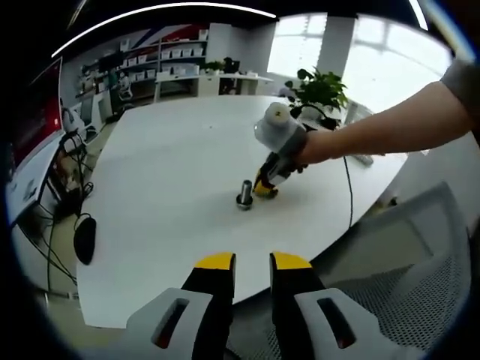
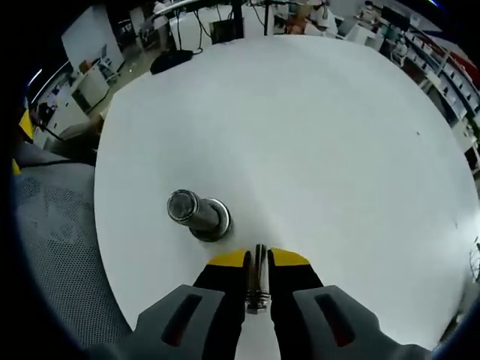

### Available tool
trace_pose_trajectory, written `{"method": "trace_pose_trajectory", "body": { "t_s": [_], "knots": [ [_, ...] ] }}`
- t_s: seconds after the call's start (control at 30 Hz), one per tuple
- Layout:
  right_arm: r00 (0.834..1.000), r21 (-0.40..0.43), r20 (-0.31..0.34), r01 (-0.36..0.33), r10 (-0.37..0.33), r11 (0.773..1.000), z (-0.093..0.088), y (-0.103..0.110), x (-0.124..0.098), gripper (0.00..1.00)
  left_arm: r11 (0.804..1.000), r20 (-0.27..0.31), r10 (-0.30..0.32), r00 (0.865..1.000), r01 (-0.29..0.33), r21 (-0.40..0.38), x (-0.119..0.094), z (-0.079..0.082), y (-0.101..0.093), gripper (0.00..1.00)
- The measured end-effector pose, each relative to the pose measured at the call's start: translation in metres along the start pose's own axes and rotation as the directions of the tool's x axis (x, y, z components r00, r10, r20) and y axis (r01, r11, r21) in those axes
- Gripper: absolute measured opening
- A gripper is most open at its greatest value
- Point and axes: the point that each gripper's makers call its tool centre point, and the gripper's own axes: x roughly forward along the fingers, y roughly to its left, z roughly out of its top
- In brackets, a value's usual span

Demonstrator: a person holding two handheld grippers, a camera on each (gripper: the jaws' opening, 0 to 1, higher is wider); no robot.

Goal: Place the washer onto the threaded stud by aligning its center hole with the stud, sliding it down to the base, and recovering from edge contact or off-axis alignment until the washer reaches the visible bottom stop.

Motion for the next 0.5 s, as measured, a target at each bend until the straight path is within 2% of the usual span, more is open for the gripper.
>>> {"method": "trace_pose_trajectory", "body": {
  "t_s": [0.5],
  "knots": [
    [1.000, 0.037, 0.019, -0.013, 0.013, 0.999, 0.0018, -0.0001, 0.0018, 0.09, 1.000, -0.010, 0.004, 1.000, -0.004, 0.000, -0.0009, -0.0015, 0.0008, 0.16]
  ]
}}
